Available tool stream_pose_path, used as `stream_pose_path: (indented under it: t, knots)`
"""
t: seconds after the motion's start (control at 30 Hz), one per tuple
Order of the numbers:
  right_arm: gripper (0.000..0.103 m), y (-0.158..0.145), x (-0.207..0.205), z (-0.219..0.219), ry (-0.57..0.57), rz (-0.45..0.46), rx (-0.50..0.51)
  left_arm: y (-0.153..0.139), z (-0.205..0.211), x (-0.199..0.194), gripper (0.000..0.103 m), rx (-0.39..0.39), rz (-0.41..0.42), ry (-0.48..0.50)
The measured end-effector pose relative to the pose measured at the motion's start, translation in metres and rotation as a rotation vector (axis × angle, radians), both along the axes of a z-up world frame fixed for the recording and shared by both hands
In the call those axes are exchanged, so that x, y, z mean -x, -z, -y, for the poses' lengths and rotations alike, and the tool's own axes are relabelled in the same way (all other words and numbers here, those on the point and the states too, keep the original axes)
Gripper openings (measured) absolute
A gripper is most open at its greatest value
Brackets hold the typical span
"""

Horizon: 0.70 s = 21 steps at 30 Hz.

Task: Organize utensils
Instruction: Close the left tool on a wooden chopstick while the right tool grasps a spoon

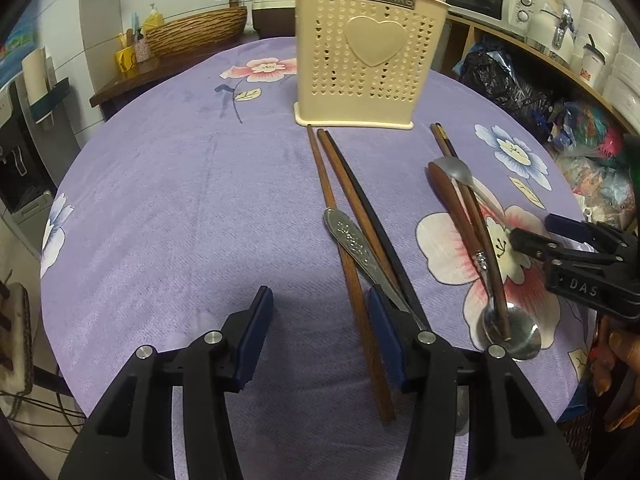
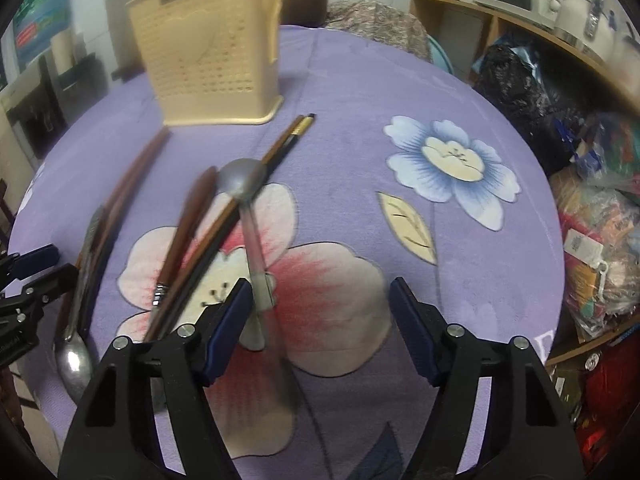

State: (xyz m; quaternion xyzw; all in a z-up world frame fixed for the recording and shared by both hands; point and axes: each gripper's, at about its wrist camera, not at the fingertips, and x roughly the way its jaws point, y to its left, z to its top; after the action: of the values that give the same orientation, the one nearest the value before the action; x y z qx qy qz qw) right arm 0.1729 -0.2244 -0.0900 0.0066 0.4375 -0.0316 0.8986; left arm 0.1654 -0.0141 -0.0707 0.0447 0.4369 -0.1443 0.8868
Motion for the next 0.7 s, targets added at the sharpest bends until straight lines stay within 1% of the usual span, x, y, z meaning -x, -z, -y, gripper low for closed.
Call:
stream_pose_path:
  t: [0.07, 0.13, 0.17, 0.23, 0.3, 0.37, 0.4, 0.47, 0.5, 0.57, 0.63, 0.7]
  knots:
    - [0.070, 0.001, 0.000, 0.002, -0.004, -0.004, -0.016, -0.001, -0.003, -0.005, 0.050, 0.001, -0.002, -0.012]
    - [0.068, 0.000, -0.002, -0.005, -0.026, 0.001, 0.009, -0.001, 0.000, -0.012, 0.050, -0.016, 0.001, -0.011]
    - [0.064, -0.001, -0.005, -0.010, -0.048, 0.004, 0.015, 0.000, 0.002, -0.016, 0.049, -0.028, 0.004, -0.008]
    - [0.058, 0.000, -0.009, -0.015, -0.083, 0.001, -0.003, 0.000, 0.008, -0.025, 0.049, -0.046, 0.004, -0.001]
    - [0.054, -0.001, -0.017, -0.019, -0.101, -0.004, -0.019, 0.000, 0.013, -0.037, 0.048, -0.069, 0.006, 0.007]
    - [0.045, -0.001, -0.025, -0.022, -0.118, -0.004, -0.021, 0.000, 0.015, -0.047, 0.046, -0.083, 0.004, 0.009]
    - [0.043, -0.002, -0.030, -0.023, -0.128, -0.003, -0.027, -0.001, 0.016, -0.051, 0.045, -0.081, 0.001, 0.009]
    - [0.031, -0.003, -0.037, -0.025, -0.141, 0.001, -0.024, -0.001, 0.016, -0.063, 0.041, -0.080, -0.002, 0.001]
    - [0.027, -0.004, -0.041, -0.025, -0.143, 0.003, -0.024, -0.001, 0.016, -0.069, 0.040, -0.083, 0.002, -0.004]
    - [0.012, -0.005, -0.047, -0.022, -0.132, 0.006, -0.021, -0.002, 0.013, -0.076, 0.034, -0.081, 0.001, -0.016]
    - [0.009, -0.005, -0.049, -0.013, -0.095, 0.011, -0.020, -0.002, 0.006, -0.082, 0.031, -0.075, -0.004, -0.034]
    - [0.009, -0.004, -0.047, 0.001, -0.054, 0.026, -0.032, -0.002, -0.004, -0.082, 0.030, -0.064, -0.004, -0.051]
